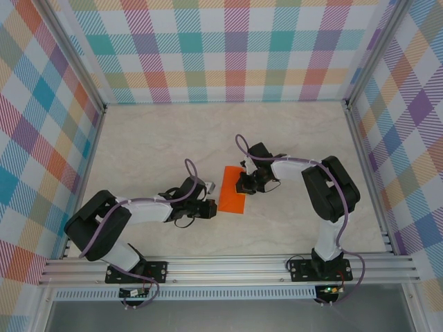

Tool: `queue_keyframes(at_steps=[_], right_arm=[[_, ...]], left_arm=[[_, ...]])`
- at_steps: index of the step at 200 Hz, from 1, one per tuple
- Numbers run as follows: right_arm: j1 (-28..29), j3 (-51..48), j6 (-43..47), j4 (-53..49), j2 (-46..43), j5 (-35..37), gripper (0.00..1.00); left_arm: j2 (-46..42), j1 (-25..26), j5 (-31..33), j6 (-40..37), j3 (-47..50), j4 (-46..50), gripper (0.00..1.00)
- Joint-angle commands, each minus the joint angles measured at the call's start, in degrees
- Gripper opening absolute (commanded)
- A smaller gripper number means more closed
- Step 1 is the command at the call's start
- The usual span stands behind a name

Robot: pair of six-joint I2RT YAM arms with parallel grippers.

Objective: Fold a paper plane with a square sheet of paper (fold left side to right side)
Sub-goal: Fold the triangle a second time at the center of the table, then turn over the paper at the center of the table.

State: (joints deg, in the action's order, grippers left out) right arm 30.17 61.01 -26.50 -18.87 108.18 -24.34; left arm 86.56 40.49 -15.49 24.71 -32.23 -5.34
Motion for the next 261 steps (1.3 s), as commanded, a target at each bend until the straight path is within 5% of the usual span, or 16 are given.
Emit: queue_keyframes(at_steps=[1, 25, 89, 126, 151, 194, 261], right_arm=[[-0.2, -2.5, -0.4, 3.4, -1.3, 1.0, 0.09], [-0.1, -3.3, -0.9, 6.4, -7.5, 2.6, 0.26], [-0.4, -6.2, 2.7, -0.8, -22.8, 12.4, 0.77], [-0.4, -12.1, 0.9, 1.4, -29.1, 9.2, 0.96], [-0.3, -13.5, -1.3, 3.3, -28.3, 4.6, 0.97], [-0.4, -13.4, -6.7, 9.9, -21.9, -2.2, 0.87], [0.5, -7.7, -10.7, 15.5, -9.6, -8.0, 0.69]], left_arm=[[-2.5, -2.8, 0.6, 0.4, 1.6, 7.1, 0.0], [-6.1, -4.7, -1.5, 0.6, 0.5, 7.5, 0.06], [-1.9, -7.4, -7.6, 1.0, -7.0, 1.0, 0.52], [5.9, -7.6, -5.1, 1.8, -11.5, 0.0, 0.58], [9.7, -7.6, -5.9, 2.7, -13.5, -1.8, 0.53], [10.1, -7.7, -4.1, 3.2, -12.8, -2.5, 0.22], [8.7, -7.7, -3.4, 3.2, -11.6, -2.6, 0.21]])
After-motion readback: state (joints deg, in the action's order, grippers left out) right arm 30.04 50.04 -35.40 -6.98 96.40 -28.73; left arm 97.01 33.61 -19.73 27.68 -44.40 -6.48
